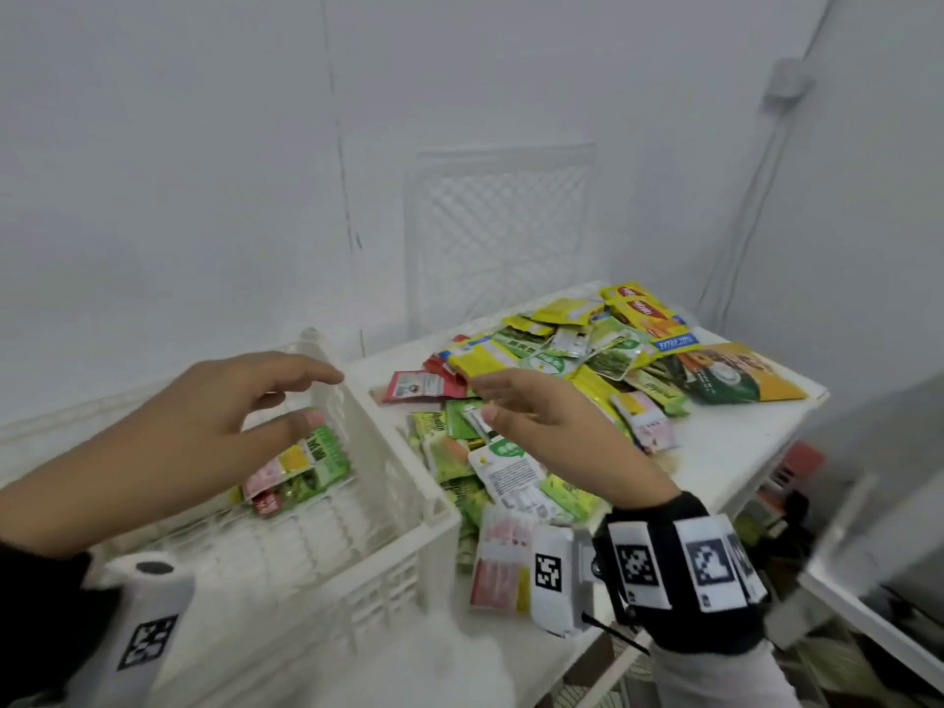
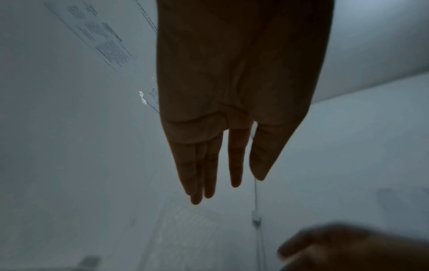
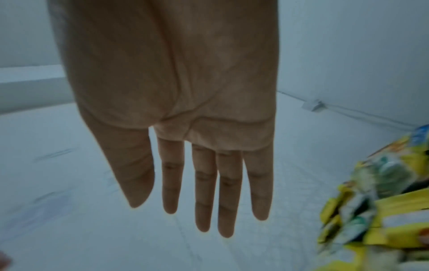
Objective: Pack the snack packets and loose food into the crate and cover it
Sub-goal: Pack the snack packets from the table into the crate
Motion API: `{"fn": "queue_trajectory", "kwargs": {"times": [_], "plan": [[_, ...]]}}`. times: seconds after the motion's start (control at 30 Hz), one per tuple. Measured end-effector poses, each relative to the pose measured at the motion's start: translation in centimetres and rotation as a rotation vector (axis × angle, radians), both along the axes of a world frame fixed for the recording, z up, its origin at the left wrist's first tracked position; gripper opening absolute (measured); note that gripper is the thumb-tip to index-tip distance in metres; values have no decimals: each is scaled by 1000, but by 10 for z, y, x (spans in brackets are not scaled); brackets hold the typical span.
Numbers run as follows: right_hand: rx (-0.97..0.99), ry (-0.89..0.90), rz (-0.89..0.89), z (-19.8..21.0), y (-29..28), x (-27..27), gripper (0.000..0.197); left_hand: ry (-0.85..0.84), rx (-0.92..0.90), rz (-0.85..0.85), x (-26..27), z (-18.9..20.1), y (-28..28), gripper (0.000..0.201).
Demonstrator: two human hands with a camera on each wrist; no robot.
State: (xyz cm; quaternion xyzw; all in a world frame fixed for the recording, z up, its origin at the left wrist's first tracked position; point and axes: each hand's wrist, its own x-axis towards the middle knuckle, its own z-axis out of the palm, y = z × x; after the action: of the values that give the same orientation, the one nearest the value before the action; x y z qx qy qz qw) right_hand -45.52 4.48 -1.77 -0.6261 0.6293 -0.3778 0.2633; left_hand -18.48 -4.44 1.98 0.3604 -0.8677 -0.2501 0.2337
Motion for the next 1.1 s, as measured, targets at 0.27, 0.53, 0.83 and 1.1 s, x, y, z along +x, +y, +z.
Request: {"fn": "queue_trajectory", "kwargs": {"times": [0.27,0.53,0.83,1.1], "plan": [[192,44,-242,-55,1,-160,35,251,193,-23,-131,-13,54,26],[357,126,-288,-100,-22,-238,65,-231,225,17,-287,-88,54,52],[313,-4,-132,-118,-38,-270,70,-782,162,288,-373,-148,59,106],[160,154,72,-101,-61,-259,68,-280,306,479,-357,-149,37,108]]}}
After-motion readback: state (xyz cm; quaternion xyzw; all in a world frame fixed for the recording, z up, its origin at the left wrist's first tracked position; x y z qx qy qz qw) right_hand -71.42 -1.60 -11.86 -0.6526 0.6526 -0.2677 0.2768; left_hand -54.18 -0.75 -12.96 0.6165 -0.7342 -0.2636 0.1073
